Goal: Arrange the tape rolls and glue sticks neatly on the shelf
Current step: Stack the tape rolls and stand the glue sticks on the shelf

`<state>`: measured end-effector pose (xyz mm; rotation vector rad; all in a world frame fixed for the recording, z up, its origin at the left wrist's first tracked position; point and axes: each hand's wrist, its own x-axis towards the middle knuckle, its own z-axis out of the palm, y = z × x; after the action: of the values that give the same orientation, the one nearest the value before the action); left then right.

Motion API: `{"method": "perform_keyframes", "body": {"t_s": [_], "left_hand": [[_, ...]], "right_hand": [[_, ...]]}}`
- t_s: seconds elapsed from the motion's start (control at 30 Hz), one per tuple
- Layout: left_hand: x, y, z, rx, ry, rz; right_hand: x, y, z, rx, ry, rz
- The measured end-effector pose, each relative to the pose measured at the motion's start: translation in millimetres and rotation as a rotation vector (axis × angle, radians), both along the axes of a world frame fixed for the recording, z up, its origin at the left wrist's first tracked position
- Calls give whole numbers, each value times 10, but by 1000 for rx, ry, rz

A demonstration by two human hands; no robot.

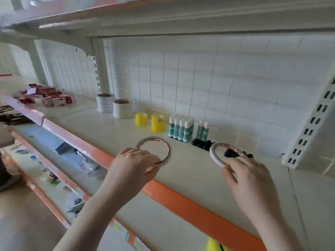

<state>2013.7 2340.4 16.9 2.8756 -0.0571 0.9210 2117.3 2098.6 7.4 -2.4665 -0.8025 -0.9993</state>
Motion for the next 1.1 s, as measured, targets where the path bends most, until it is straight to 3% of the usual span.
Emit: {"method": "perform_keyframes", "body": {"t_s": [0.47, 0.77, 1.1], "left_hand": [[632, 2718, 195, 2, -20, 119], [1161, 4351, 169, 5, 22, -72], [1460, 5067, 45, -29, 38, -197]], "right_hand": [[702, 2725, 334, -51, 40, 47], [1029, 4291, 492, -72, 88, -69], [1454, 5092, 535, -156, 302, -141]]}}
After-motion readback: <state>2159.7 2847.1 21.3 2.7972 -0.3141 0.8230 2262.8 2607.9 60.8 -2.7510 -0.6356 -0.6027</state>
